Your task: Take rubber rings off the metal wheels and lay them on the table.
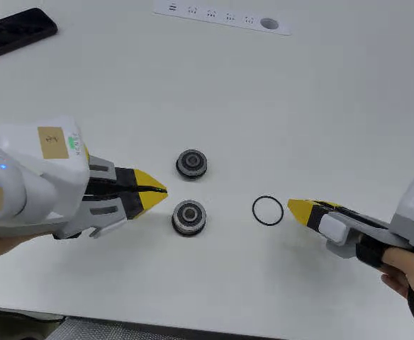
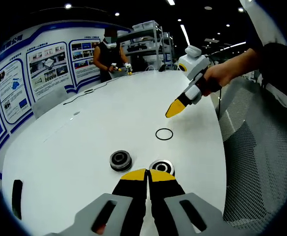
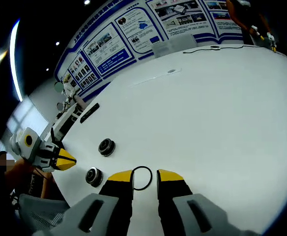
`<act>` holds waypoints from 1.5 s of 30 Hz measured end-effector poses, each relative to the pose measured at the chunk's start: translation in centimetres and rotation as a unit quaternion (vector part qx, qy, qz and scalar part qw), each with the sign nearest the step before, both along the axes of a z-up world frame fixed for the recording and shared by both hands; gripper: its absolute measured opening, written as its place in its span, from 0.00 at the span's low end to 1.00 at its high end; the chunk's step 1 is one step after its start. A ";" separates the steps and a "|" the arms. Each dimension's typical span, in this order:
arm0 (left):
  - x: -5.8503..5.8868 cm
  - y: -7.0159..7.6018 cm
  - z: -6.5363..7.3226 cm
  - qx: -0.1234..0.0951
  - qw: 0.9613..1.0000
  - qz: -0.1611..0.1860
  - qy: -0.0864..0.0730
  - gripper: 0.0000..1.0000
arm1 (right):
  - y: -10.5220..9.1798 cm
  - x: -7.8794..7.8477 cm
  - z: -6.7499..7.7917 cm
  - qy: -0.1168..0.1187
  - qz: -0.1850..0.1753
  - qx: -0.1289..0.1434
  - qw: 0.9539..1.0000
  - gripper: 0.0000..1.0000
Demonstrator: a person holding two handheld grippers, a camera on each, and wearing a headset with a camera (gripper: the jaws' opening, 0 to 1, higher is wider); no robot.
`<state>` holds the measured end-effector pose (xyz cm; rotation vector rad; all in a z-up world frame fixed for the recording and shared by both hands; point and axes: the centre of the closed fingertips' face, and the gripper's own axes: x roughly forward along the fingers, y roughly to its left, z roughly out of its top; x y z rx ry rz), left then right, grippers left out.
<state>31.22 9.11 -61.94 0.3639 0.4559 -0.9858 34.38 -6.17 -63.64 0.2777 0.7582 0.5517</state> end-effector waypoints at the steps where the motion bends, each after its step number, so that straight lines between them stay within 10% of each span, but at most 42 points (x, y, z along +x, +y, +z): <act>1: 0.1 -0.4 -0.1 0.000 1.000 -0.004 -0.001 0.01 | 0.1 0.0 0.2 -0.008 0.006 -0.001 1.000 0.21; 14: 0.0 -2.5 -1.7 -0.005 0.999 -0.025 0.030 0.13 | 0.8 0.1 0.1 -0.021 0.020 0.007 1.000 0.22; 45: -0.4 -2.5 -3.0 -0.013 0.998 -0.020 0.060 0.14 | 2.5 -0.2 0.5 -0.016 0.025 0.034 0.999 0.22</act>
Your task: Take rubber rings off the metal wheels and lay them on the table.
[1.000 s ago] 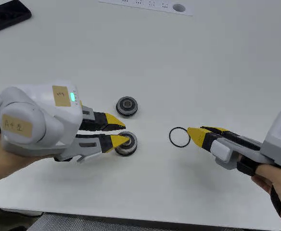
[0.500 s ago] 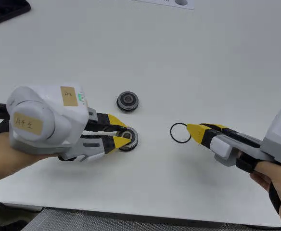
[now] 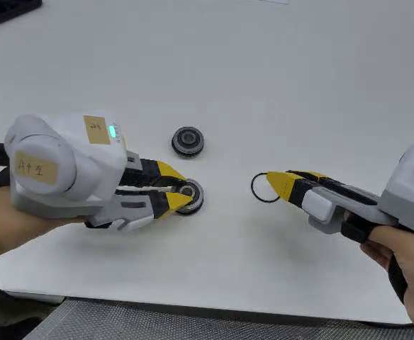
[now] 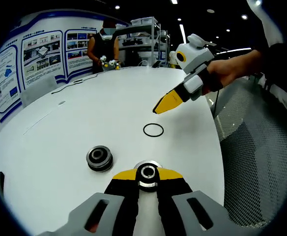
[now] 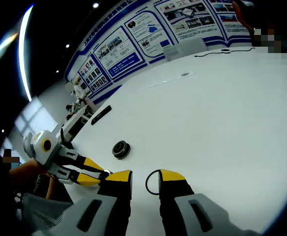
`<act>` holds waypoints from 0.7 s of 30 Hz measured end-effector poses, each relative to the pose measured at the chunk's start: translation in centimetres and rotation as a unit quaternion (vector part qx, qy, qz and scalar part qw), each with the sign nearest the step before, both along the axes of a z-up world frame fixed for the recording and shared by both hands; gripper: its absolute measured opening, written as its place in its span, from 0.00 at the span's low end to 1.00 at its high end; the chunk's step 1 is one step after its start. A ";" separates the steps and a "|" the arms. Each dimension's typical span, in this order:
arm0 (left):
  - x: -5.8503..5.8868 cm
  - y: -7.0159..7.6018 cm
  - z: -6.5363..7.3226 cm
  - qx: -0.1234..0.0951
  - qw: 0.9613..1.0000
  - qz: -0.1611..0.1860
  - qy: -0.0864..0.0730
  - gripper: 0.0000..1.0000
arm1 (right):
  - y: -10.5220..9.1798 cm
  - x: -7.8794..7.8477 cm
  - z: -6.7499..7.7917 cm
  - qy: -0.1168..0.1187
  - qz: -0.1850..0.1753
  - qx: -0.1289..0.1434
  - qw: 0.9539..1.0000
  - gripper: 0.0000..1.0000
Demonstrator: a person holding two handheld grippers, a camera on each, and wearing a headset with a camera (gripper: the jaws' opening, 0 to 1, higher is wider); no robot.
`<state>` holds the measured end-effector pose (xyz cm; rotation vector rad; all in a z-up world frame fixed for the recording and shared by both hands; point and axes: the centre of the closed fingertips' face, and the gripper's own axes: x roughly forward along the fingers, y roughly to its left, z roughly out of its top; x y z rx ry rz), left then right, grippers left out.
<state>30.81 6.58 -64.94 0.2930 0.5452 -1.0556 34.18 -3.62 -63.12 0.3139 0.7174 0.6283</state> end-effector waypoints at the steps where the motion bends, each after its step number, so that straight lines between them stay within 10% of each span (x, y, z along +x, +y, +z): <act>1: 0.0 0.0 0.0 -0.001 1.000 0.001 0.001 0.14 | -0.1 0.0 0.0 -0.001 0.001 -0.002 1.000 0.22; 21: -0.1 0.1 0.0 -0.013 1.000 0.009 0.016 0.14 | 0.2 -0.1 -0.1 0.005 -0.002 0.005 1.000 0.22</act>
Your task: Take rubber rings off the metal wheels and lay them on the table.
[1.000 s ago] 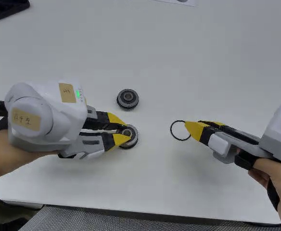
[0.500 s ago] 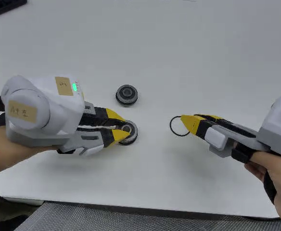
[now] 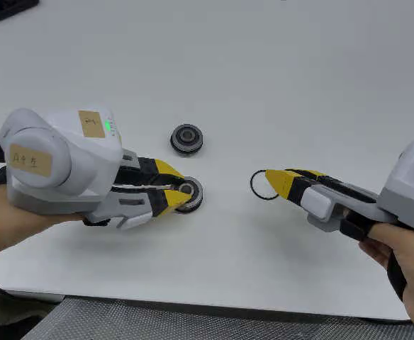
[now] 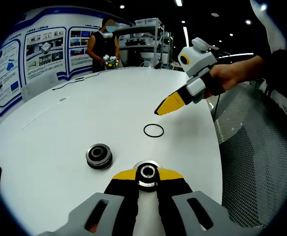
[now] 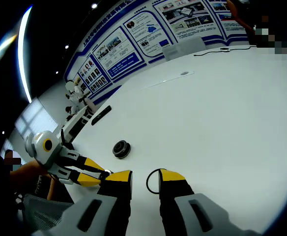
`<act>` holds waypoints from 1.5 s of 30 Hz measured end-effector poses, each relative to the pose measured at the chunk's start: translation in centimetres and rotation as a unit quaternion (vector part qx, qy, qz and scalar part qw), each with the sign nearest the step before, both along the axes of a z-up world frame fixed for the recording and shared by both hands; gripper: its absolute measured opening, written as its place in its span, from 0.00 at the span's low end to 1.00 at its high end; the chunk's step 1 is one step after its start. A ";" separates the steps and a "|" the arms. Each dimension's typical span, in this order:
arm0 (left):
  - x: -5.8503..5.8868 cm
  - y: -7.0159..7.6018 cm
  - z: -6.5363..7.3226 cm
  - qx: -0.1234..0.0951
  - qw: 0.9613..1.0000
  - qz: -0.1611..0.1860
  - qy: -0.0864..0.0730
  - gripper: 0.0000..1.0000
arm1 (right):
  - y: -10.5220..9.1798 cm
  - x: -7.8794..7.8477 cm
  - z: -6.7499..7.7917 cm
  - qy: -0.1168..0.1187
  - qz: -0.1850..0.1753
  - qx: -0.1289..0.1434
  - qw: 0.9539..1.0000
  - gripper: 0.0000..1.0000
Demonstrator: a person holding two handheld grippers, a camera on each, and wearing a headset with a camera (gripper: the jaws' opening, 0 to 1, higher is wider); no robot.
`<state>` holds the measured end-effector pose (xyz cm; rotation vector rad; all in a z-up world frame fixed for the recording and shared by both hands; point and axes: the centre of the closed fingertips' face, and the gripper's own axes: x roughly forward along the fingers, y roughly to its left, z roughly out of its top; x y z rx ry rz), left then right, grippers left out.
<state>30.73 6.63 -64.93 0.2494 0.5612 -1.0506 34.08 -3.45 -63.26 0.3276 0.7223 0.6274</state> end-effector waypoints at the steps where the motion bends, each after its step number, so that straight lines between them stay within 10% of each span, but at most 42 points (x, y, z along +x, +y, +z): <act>1: -0.1 0.0 0.0 -0.001 1.000 -0.001 0.002 0.14 | 0.0 0.0 0.0 0.001 -0.001 0.001 1.000 0.22; 33: 0.1 -0.1 -0.5 0.030 0.999 -0.033 -0.011 0.14 | 3.7 -1.5 -0.1 0.021 0.042 0.041 0.998 0.23; 45: -0.3 -0.2 -0.4 0.048 0.997 -0.052 -0.041 0.15 | 6.3 -2.9 -0.3 0.048 0.076 0.083 0.992 0.29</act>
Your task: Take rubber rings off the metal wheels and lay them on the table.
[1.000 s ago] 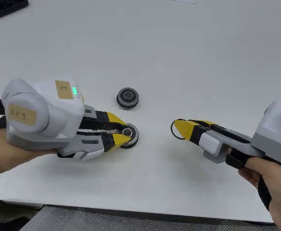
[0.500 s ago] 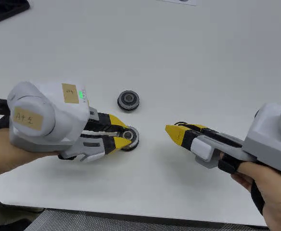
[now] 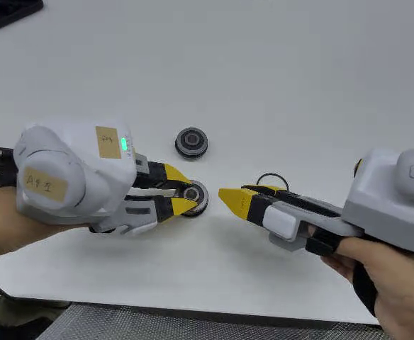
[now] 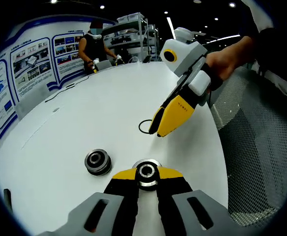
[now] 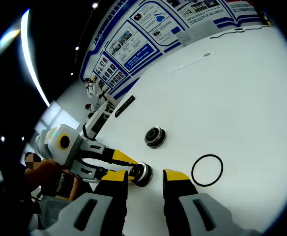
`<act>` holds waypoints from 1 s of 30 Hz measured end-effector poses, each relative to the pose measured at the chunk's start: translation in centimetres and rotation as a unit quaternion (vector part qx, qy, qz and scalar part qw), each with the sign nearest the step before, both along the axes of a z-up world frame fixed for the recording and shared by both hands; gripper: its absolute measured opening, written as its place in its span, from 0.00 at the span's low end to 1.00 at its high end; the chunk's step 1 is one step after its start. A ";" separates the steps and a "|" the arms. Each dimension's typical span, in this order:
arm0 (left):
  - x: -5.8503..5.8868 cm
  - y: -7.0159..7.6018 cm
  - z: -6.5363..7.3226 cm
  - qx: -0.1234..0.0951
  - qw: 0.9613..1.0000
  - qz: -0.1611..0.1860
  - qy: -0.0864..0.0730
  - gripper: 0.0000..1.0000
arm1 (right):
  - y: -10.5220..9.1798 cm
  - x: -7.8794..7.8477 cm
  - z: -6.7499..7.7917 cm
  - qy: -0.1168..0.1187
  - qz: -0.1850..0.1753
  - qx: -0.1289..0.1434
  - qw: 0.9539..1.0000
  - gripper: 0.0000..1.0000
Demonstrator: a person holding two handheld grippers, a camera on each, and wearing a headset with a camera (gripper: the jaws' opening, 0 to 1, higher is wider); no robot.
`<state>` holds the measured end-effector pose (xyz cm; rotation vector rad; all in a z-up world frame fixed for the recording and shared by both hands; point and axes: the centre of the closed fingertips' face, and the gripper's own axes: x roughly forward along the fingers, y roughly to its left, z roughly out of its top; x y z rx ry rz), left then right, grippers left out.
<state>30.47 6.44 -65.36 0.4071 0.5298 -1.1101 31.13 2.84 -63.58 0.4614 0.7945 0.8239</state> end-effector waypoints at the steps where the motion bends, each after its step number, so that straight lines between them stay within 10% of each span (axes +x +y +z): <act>1: 0.0 0.0 0.0 -0.002 1.000 0.001 0.001 0.15 | 0.1 0.0 0.0 0.000 0.002 0.002 1.000 0.30; 30: 0.2 0.1 0.0 -0.001 1.000 -0.003 -0.002 0.13 | 3.9 -1.7 -1.3 0.070 0.044 0.042 0.996 0.43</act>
